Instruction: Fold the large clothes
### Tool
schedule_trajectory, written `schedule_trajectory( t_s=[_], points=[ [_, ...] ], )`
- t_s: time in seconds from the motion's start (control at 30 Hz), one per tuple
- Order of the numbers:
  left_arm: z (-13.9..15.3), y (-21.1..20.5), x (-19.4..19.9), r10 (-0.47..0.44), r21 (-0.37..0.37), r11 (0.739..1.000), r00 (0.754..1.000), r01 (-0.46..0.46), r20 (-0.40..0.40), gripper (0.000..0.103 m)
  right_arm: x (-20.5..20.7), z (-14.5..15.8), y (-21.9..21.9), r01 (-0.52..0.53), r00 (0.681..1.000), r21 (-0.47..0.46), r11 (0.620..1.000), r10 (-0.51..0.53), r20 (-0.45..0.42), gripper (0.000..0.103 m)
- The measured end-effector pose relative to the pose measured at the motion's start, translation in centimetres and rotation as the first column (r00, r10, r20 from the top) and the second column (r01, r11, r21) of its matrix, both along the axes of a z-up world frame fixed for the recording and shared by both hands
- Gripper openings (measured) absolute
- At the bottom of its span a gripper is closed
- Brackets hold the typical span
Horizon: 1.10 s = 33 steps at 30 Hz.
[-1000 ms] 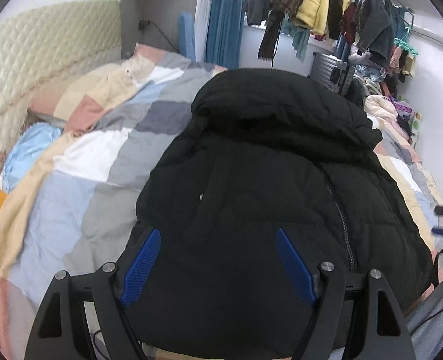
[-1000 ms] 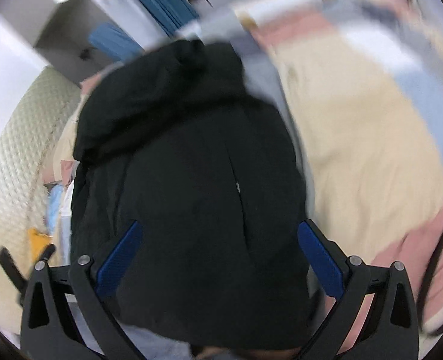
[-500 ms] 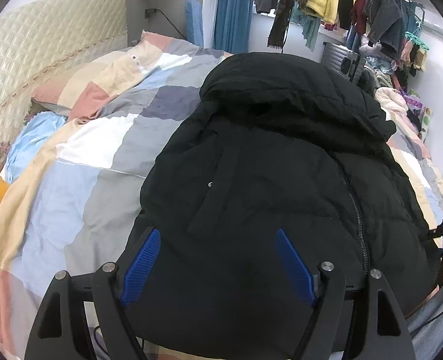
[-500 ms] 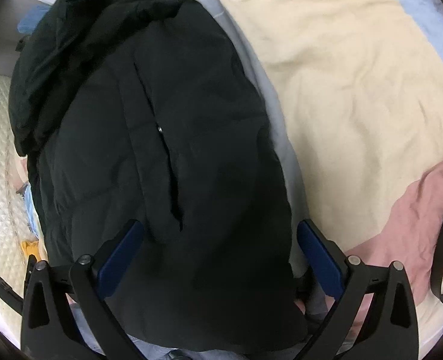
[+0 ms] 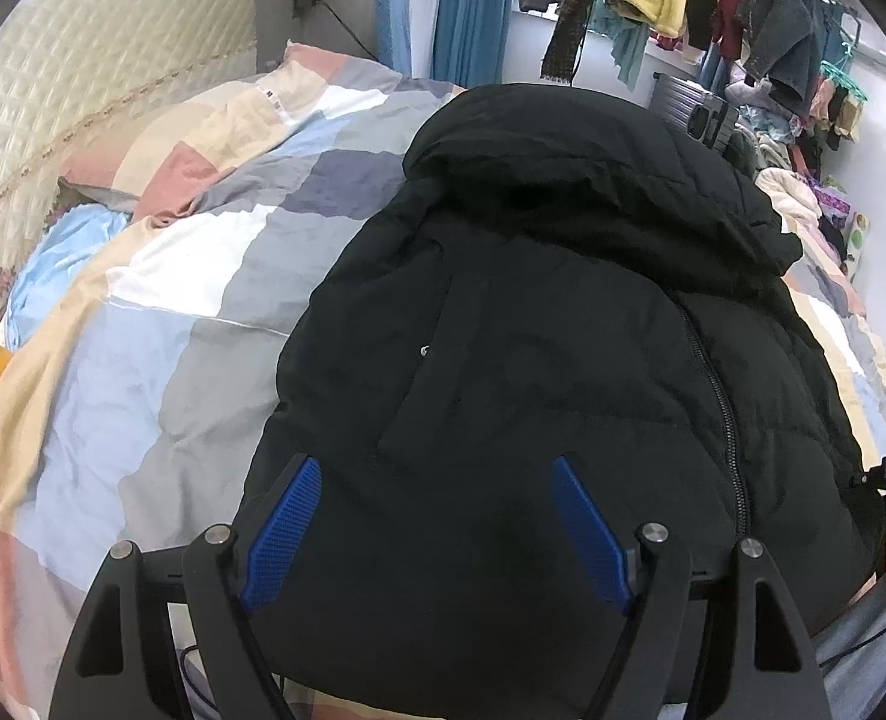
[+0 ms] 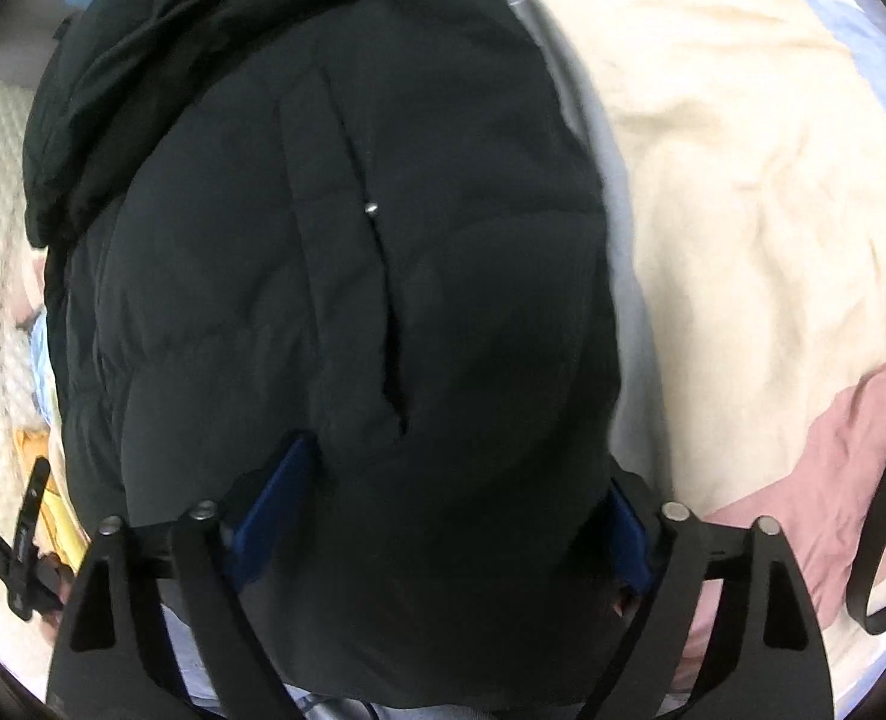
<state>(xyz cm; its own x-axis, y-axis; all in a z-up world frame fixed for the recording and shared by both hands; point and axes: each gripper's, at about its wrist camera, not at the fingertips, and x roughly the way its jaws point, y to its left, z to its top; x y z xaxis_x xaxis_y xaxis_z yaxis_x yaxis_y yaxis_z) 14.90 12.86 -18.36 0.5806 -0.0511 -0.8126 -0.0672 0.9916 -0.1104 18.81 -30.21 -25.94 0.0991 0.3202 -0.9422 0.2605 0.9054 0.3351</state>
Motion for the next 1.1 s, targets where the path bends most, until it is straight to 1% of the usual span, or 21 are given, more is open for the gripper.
schedule_trajectory(
  t_s=[0.03, 0.1, 0.17, 0.23, 0.27, 0.3, 0.33, 0.4, 0.43, 0.47, 0.5, 0.57, 0.6, 0.7, 0.73, 0.83, 0.9, 0.97, 1.0, 1.07, 1.1],
  points=[
    [-0.1, 0.0, 0.0, 0.001, 0.000, 1.000, 1.000, -0.001, -0.002, 0.079, 0.0, -0.1, 0.4, -0.011, 1.000, -0.002, 1.000, 0.011, 0.001, 0.090],
    [-0.2, 0.0, 0.0, 0.002, -0.001, 1.000, 1.000, -0.002, -0.009, 0.079, 0.2, -0.2, 0.9, -0.017, 1.000, 0.014, 1.000, 0.017, 0.008, 0.096],
    [-0.2, -0.1, 0.1, 0.002, 0.002, 1.000, 1.000, -0.002, -0.015, 0.079, 0.3, -0.1, 1.4, -0.028, 0.999, 0.073, 0.997, 0.025, 0.029, 0.096],
    [-0.4, -0.3, 0.2, -0.003, 0.003, 1.000, 1.000, 0.003, -0.027, 0.079, 0.2, 0.3, 2.1, -0.062, 0.996, 0.117, 0.991, 0.054, 0.068, 0.095],
    [-0.5, -0.4, 0.4, -0.007, 0.000, 1.000, 0.999, 0.007, -0.034, 0.079, 0.0, 0.6, 2.5, -0.082, 0.993, 0.129, 0.988, 0.070, 0.090, 0.093],
    [-0.6, -0.4, 0.5, -0.008, -0.003, 1.000, 0.999, 0.008, -0.039, 0.079, -0.1, 1.0, 2.9, -0.104, 0.990, 0.135, 0.985, 0.089, 0.112, 0.086],
    [-0.7, -0.4, 0.6, -0.010, -0.010, 1.000, 0.999, 0.010, -0.045, 0.079, -0.3, 1.2, 3.4, -0.125, 0.985, 0.145, 0.981, 0.104, 0.141, 0.082],
    [-0.9, -0.1, 0.9, -0.014, -0.033, 0.999, 0.998, 0.012, -0.060, 0.079, -0.7, 1.7, 3.8, -0.143, 0.975, 0.172, 0.975, 0.108, 0.195, 0.067],
    [-0.9, 0.0, 1.0, -0.015, -0.043, 0.999, 0.998, 0.012, -0.067, 0.079, -0.5, 2.1, 4.0, -0.145, 0.973, 0.175, 0.974, 0.108, 0.205, 0.063],
    [-1.0, 0.2, 1.2, -0.015, -0.053, 0.999, 0.997, 0.011, -0.075, 0.079, 0.2, 2.5, 3.0, -0.143, 0.972, 0.177, 0.974, 0.104, 0.213, 0.051],
    [-1.0, 0.6, 1.4, -0.005, -0.061, 0.998, 0.997, 0.000, -0.081, 0.079, 0.0, 2.6, 2.8, -0.138, 0.969, 0.181, 0.974, 0.095, 0.226, 0.036],
    [-1.1, 1.4, 1.7, 0.030, -0.079, 0.996, 0.996, -0.037, -0.086, 0.079, 0.1, 3.3, 1.6, -0.131, 0.964, 0.197, 0.972, 0.078, 0.256, 0.021],
    [-1.1, 2.0, 1.9, 0.046, -0.096, 0.994, 0.994, -0.055, -0.095, 0.079, 0.9, 4.2, 0.9, -0.132, 0.959, 0.209, 0.969, 0.072, 0.273, 0.018],
    [-1.1, 4.4, 2.7, 0.078, -0.166, 0.981, 0.989, -0.099, -0.129, 0.079, 0.1, 5.6, 0.7, -0.136, 0.933, 0.249, 0.959, 0.039, 0.359, 0.014],
    [-1.3, 5.4, 3.0, 0.088, -0.191, 0.975, 0.985, -0.116, -0.149, 0.079, -0.1, 6.0, 0.9, -0.144, 0.921, 0.252, 0.957, 0.036, 0.388, 0.014],
    [-1.9, 8.5, 3.6, 0.110, -0.244, 0.957, 0.973, -0.159, -0.203, 0.079, -0.4, 6.7, 1.5, -0.155, 0.899, 0.241, 0.958, 0.035, 0.436, 0.013],
    [-2.7, 10.3, 3.9, 0.143, -0.269, 0.941, 0.961, -0.207, -0.237, 0.079, -0.8, 6.9, 1.0, -0.150, 0.893, 0.246, 0.958, 0.024, 0.450, 0.012],
    [-3.9, 11.7, 4.0, 0.168, -0.311, 0.916, 0.948, -0.251, -0.271, 0.079, -1.0, 7.2, 0.4, -0.136, 0.883, 0.247, 0.959, 0.004, 0.470, 0.012],
    [-4.7, 12.2, 4.0, 0.179, -0.341, 0.899, 0.940, -0.276, -0.289, 0.079, -1.4, 7.4, -0.3, -0.131, 0.879, 0.251, 0.959, -0.004, 0.476, 0.012],
    [-6.2, 12.4, 4.5, 0.159, -0.373, 0.883, 0.928, -0.286, -0.336, 0.079, -1.5, 7.5, -0.5, -0.110, 0.877, 0.265, 0.958, -0.032, 0.480, 0.012],
    [-6.6, 12.4, 4.5, 0.146, -0.389, 0.877, 0.927, -0.283, -0.345, 0.079, -1.5, 7.5, -0.9, -0.101, 0.878, 0.274, 0.957, -0.043, 0.476, 0.012]
  ],
)
